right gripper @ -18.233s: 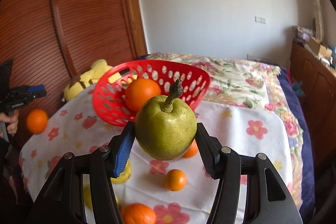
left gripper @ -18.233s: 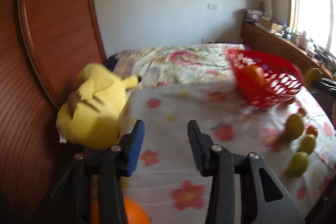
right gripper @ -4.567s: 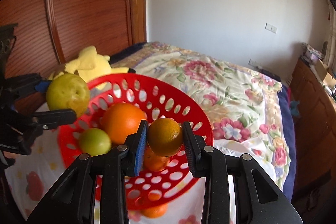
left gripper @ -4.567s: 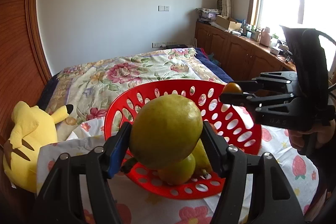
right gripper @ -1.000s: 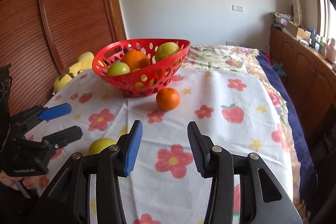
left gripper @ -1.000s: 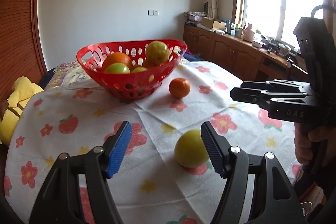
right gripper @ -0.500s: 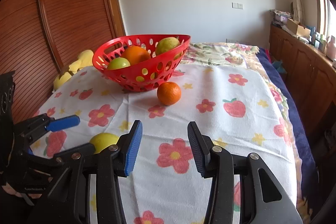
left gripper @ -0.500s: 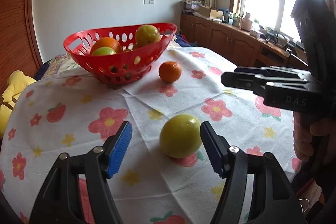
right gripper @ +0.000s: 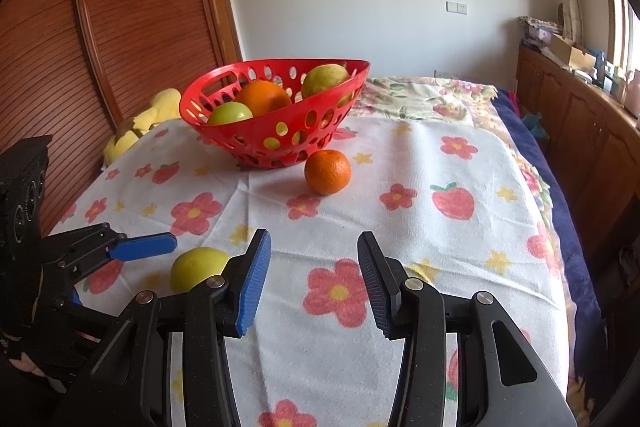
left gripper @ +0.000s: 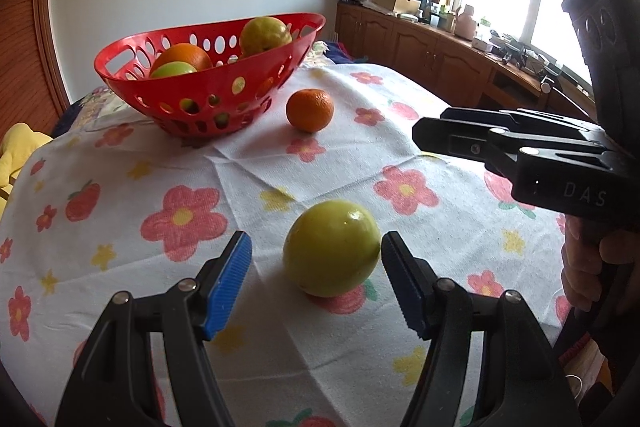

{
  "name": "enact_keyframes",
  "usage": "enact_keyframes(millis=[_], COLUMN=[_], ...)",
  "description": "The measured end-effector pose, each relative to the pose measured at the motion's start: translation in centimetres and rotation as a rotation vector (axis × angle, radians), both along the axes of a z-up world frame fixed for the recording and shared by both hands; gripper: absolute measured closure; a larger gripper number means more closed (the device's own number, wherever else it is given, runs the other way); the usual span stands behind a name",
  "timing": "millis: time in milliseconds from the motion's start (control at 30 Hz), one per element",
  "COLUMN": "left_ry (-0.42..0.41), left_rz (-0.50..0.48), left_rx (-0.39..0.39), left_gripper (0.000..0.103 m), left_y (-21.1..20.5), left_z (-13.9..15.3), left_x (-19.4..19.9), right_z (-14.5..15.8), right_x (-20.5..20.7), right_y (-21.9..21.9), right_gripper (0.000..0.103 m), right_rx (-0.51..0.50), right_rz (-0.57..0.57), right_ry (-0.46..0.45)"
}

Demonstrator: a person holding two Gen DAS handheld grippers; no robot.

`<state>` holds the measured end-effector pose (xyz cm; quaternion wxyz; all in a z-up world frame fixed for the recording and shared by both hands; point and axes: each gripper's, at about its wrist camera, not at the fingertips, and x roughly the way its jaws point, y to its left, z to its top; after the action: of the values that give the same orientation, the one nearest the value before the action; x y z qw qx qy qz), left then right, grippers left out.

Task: Organize fruits
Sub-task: 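Grasp a green citrus with the left tool while the right tool approaches a mandarin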

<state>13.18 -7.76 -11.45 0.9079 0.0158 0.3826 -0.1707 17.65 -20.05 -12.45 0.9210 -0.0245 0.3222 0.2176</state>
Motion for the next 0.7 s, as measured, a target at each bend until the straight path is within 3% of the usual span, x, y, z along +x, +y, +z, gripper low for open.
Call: enact_keyframes(millis=[400, 433, 500, 700], left_ry=[0.046, 0.056, 0.072, 0.067], left_rz=[-0.028, -0.030, -0.046, -0.037], left_rx=[0.031, 0.033, 0.009, -0.042], left_gripper=[0.036, 0.038, 0.052, 0.053], left_y=[-0.8, -0.8, -0.7, 0.6], left_z=[-0.7, -0.8, -1.1, -0.9], left_x=[0.5, 0.6, 0.4, -0.2], right_z=[0.0, 0.1, 0.1, 0.1], right_x=[0.2, 0.2, 0.2, 0.6], right_y=[0.3, 0.4, 0.4, 0.7], right_gripper=[0.057, 0.056, 0.056, 0.056], right_rx=[-0.014, -0.018, -0.024, -0.048], right_rz=[0.007, 0.009, 0.011, 0.011], right_ry=[0.007, 0.006, 0.008, 0.012])
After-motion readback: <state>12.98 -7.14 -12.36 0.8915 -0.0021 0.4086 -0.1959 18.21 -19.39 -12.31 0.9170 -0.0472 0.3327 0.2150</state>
